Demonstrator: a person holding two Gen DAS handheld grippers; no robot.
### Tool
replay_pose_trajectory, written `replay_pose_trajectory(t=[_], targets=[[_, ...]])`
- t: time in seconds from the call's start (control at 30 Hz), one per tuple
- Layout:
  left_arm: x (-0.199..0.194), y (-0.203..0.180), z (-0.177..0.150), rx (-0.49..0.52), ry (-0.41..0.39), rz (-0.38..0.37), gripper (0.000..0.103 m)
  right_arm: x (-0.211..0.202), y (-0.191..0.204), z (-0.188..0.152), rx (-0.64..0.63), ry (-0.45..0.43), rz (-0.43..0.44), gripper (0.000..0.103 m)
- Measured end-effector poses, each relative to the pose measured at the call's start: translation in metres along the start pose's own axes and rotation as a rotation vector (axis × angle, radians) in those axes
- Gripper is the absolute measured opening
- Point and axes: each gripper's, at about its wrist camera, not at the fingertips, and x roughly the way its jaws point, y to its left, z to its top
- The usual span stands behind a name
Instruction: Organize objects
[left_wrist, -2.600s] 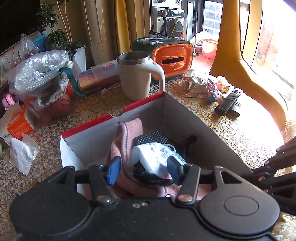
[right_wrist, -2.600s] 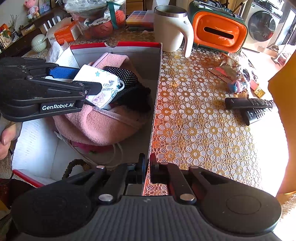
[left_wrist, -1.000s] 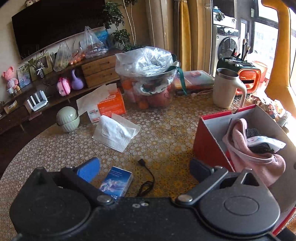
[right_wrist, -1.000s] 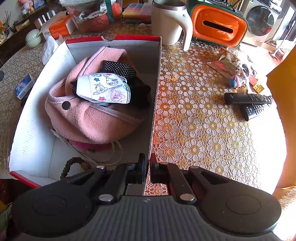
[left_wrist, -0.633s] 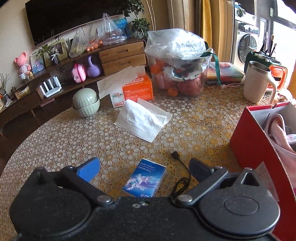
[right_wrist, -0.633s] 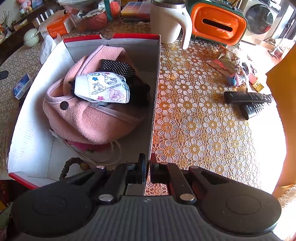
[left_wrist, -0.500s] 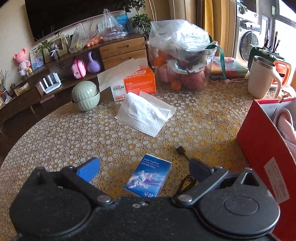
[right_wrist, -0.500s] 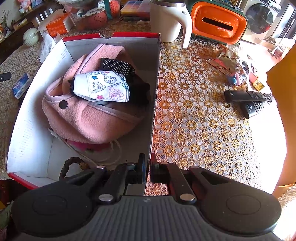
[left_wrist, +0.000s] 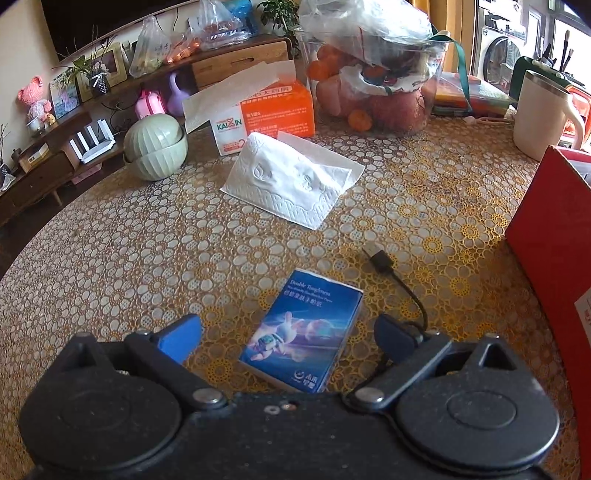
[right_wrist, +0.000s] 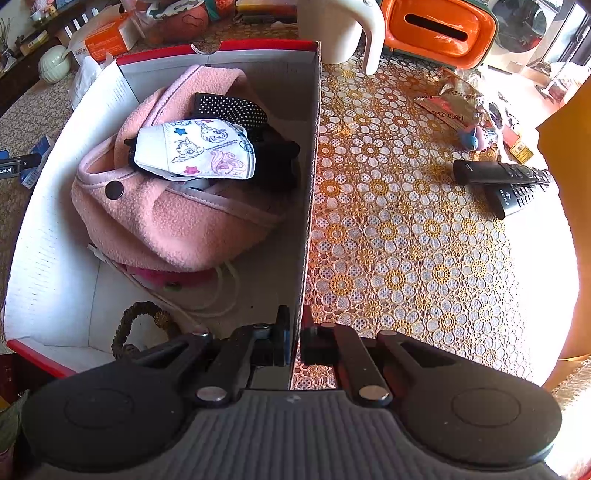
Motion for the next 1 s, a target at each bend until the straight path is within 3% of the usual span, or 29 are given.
replay_pose_trajectory(t=[0.37,0.83,0.9,1.0], targets=[[0.008,-0.008,0.000,0.023,0.021,0.002,0.062,0.001,0.001,0.001,-0.002,0.001,-0.004,0.004],[-0.021,-0.013,0.001,0.009,-0.012,0.008,0.054,-0.010,0.002,0.004,-0.018,-0.036,-0.010,0.004],[-0.034,-0.017,0.003,0.018,-0.024,-0.014,0.031,-0.013,0.002,0.004,-0.019,-0.045,-0.008,0.004],[-0.054,-0.025,0.005,0.033,-0.045,-0.041,0.033,-0.019,0.001,0.003,-0.020,-0.062,-0.002,0.004]])
